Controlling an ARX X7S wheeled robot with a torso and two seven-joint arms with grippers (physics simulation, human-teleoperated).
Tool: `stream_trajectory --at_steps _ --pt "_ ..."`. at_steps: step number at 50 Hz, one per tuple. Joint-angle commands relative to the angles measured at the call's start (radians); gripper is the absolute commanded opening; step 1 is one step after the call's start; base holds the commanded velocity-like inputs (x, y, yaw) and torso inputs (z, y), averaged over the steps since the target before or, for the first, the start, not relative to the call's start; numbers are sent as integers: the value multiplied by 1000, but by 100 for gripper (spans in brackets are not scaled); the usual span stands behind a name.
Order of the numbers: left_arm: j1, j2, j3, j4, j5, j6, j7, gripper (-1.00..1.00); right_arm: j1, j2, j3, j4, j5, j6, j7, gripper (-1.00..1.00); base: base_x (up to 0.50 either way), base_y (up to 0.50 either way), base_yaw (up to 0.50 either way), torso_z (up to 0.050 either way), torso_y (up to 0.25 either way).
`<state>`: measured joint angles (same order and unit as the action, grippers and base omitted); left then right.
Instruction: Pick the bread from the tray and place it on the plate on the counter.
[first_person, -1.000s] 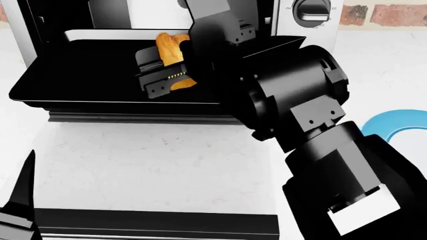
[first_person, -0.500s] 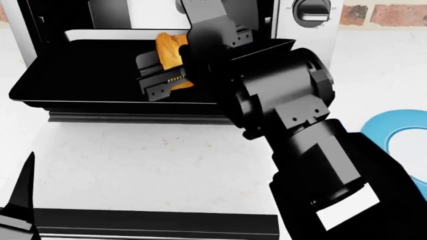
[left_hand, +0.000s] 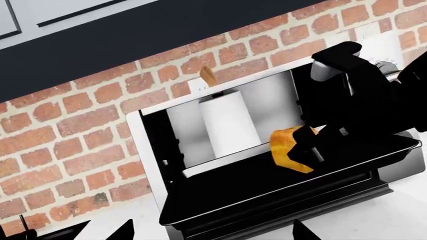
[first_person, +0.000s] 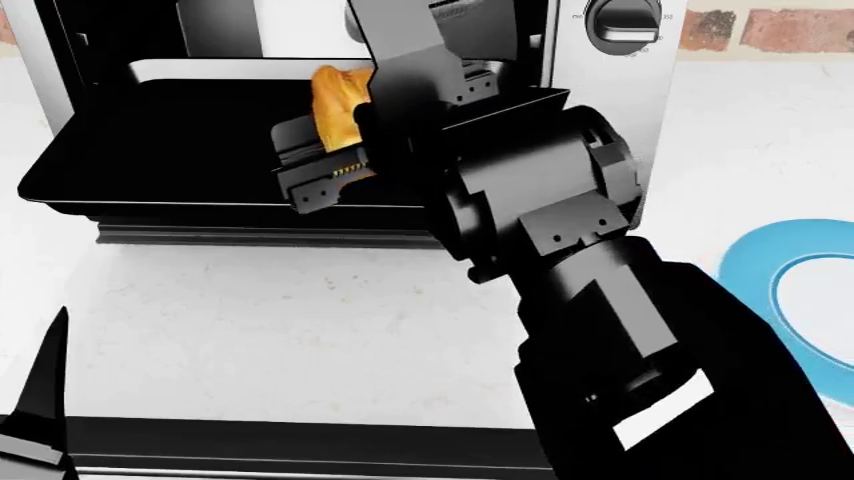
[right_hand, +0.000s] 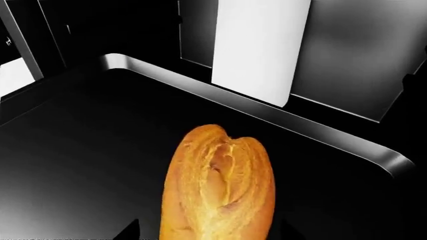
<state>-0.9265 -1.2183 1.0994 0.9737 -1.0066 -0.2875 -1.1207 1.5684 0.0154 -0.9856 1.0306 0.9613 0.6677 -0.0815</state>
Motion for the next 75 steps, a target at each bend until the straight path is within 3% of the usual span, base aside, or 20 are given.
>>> stream_trajectory --at_steps 1,24,25,38,44,51,75 --pt "2 -1 2 3 3 0 -1 100 12 -14 -81 49 58 -36 -12 100 0 0 0 0 0" --pt "6 -8 7 10 5 2 -5 100 44 -15 -417 96 372 -142 8 100 0 0 0 0 0" --pt "6 -8 7 9 5 3 -5 100 45 -15 -427 96 380 -147 7 -100 0 0 0 0 0" --pt "-4 3 6 1 -5 -6 1 100 62 -1 -460 38 436 -163 30 -100 0 0 0 0 0" --pt "10 1 12 -6 9 6 4 100 52 126 -421 -238 477 -163 166 -100 0 0 0 0 0" --pt "12 2 13 -3 10 7 -1 100 41 189 -414 -375 487 -157 231 -100 0 0 0 0 0" --pt "16 1 17 3 16 7 -7 100 48 564 -296 -1075 625 -145 581 -100 0 0 0 0 0"
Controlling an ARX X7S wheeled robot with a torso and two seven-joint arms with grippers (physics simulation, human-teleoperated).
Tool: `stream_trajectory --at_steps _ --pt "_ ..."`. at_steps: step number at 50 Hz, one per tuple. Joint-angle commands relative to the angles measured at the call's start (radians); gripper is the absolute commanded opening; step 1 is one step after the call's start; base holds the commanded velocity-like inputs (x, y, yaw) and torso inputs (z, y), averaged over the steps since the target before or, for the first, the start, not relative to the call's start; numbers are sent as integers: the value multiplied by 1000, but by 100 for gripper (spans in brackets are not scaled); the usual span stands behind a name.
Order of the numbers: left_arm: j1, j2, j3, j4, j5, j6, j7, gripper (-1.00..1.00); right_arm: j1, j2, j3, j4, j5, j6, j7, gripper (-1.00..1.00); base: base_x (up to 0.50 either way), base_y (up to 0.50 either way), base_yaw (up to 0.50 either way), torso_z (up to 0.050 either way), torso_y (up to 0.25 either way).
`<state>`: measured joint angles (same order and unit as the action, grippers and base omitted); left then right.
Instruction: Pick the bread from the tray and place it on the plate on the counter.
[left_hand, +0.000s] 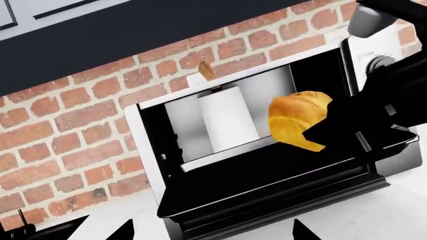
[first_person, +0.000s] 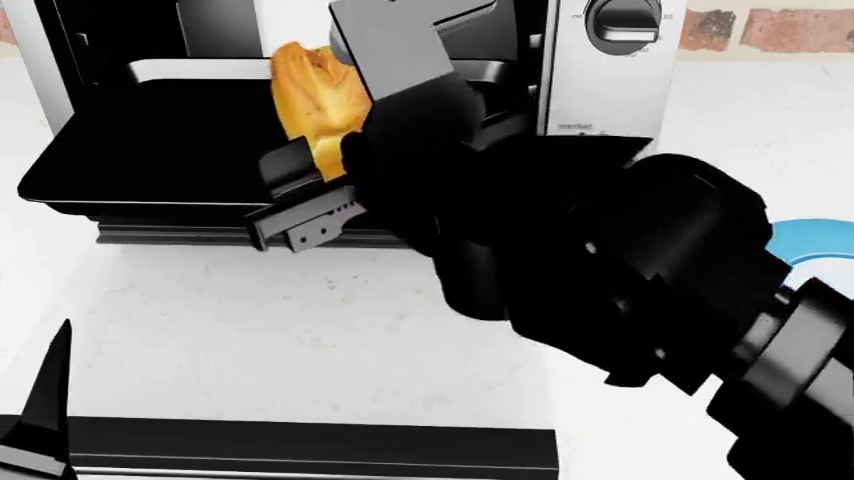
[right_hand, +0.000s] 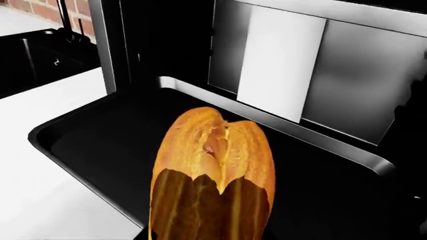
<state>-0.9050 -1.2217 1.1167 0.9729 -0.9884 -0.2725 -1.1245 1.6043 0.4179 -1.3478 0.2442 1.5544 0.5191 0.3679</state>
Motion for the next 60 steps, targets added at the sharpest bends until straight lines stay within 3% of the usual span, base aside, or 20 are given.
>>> stream_trajectory --at_steps 1,15,21,32,48,60 --pt "-5 6 0 3 -2 -8 -3 100 13 169 68 -302 32 4 141 -100 0 0 0 0 0" --pt "-24 28 1 6 -12 -33 -4 100 -29 399 121 -580 126 -17 288 -100 0 0 0 0 0" --pt "-26 29 1 5 -13 -33 -4 100 -37 442 131 -611 139 -24 306 -100 0 0 0 0 0" --pt "-24 36 4 4 -6 -32 -7 100 8 641 190 -715 228 -17 421 -100 0 0 0 0 0" --pt "-15 43 11 0 7 -25 -5 100 12 817 199 -680 254 25 446 -100 0 0 0 0 0" --pt "-23 49 11 3 -1 -35 -9 100 -65 919 184 -655 251 -50 423 -100 0 0 0 0 0"
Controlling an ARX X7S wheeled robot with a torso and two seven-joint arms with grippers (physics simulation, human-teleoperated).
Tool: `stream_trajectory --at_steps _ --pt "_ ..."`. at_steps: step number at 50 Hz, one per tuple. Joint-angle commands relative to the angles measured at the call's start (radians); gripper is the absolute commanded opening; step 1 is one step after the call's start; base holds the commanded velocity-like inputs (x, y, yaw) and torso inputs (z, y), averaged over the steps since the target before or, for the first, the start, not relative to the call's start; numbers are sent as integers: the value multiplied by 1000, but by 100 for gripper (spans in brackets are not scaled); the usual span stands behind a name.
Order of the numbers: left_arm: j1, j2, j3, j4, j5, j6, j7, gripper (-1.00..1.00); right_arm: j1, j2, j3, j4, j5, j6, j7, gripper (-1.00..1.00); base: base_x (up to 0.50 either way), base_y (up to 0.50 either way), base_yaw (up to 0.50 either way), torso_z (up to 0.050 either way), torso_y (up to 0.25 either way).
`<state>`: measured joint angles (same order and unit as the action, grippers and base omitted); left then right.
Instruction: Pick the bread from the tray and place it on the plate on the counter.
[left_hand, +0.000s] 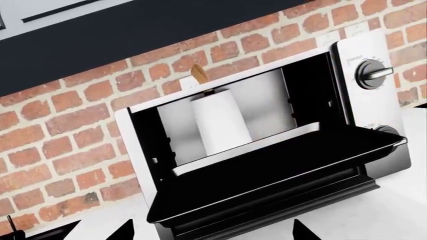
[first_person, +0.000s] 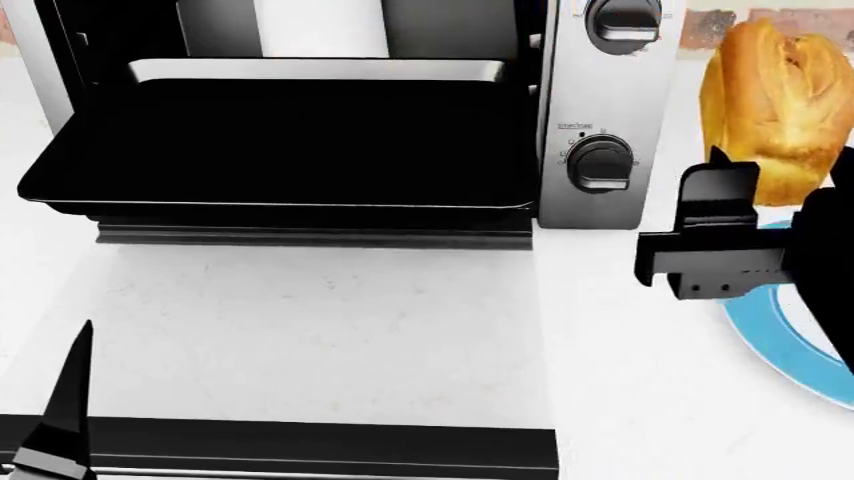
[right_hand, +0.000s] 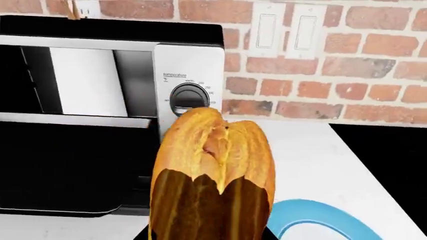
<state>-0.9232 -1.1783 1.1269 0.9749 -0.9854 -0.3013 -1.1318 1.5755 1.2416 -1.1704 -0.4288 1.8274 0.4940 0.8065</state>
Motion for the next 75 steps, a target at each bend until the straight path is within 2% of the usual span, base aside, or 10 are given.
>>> stream_trajectory --at_steps 1,23,39,59,75 --pt "-6 9 2 -1 -4 -8 -1 100 -43 99 3 34 -23 -27 -23 -100 0 0 0 0 0" --pt "-28 32 2 -7 -20 -33 0 100 -123 51 -61 257 -53 -13 -68 -100 0 0 0 0 0" --pt "-25 38 6 -12 -20 -37 -6 100 -92 -76 -95 485 -112 80 -115 -100 0 0 0 0 0" --pt "-83 70 -3 -10 -75 -98 -18 100 -69 -219 -125 734 -167 123 -226 -100 0 0 0 0 1" --pt "-90 80 2 -5 -83 -116 -33 100 -93 -238 -133 815 -180 111 -268 -100 0 0 0 0 0"
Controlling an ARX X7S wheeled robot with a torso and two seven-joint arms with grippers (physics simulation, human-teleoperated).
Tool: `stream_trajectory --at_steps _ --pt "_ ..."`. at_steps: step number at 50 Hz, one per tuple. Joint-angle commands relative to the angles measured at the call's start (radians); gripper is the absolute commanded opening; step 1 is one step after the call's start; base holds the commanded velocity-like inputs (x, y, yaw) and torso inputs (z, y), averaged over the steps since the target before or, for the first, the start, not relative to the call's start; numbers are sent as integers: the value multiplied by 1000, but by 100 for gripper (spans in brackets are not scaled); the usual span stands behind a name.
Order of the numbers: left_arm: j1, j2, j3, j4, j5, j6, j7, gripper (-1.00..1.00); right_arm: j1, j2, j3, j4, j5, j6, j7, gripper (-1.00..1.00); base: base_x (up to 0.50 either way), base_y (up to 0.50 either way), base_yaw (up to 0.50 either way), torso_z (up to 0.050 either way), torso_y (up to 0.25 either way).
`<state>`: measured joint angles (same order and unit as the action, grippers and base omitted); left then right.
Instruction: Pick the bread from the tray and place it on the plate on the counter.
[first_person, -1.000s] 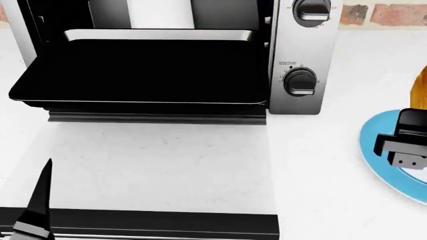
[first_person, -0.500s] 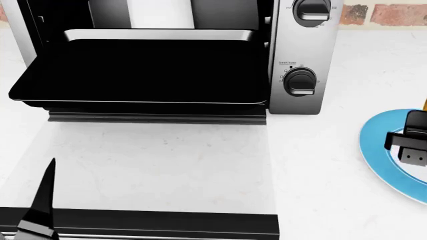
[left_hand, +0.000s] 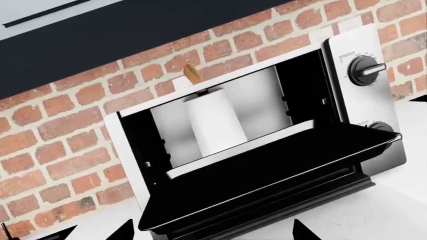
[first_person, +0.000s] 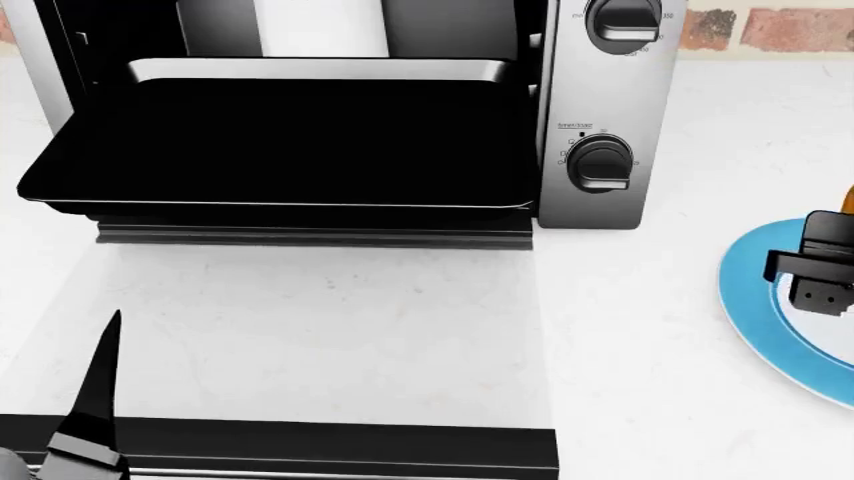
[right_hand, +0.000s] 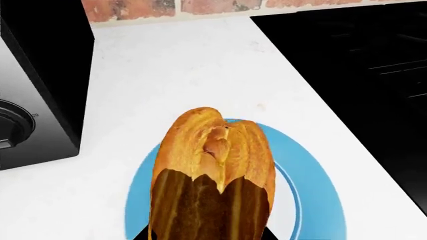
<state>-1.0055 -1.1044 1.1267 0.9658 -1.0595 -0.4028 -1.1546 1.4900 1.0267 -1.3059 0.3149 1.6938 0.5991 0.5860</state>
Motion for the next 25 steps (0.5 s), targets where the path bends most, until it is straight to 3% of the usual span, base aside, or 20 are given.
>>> stream_trajectory --at_steps 1,25 --pt "-8 6 2 5 -11 -16 -12 100 -11 -25 2 81 -46 4 -50 -100 0 0 0 0 0" --pt "-46 60 12 -3 -51 -79 -45 100 11 -108 -21 273 -103 15 -147 -100 0 0 0 0 0"
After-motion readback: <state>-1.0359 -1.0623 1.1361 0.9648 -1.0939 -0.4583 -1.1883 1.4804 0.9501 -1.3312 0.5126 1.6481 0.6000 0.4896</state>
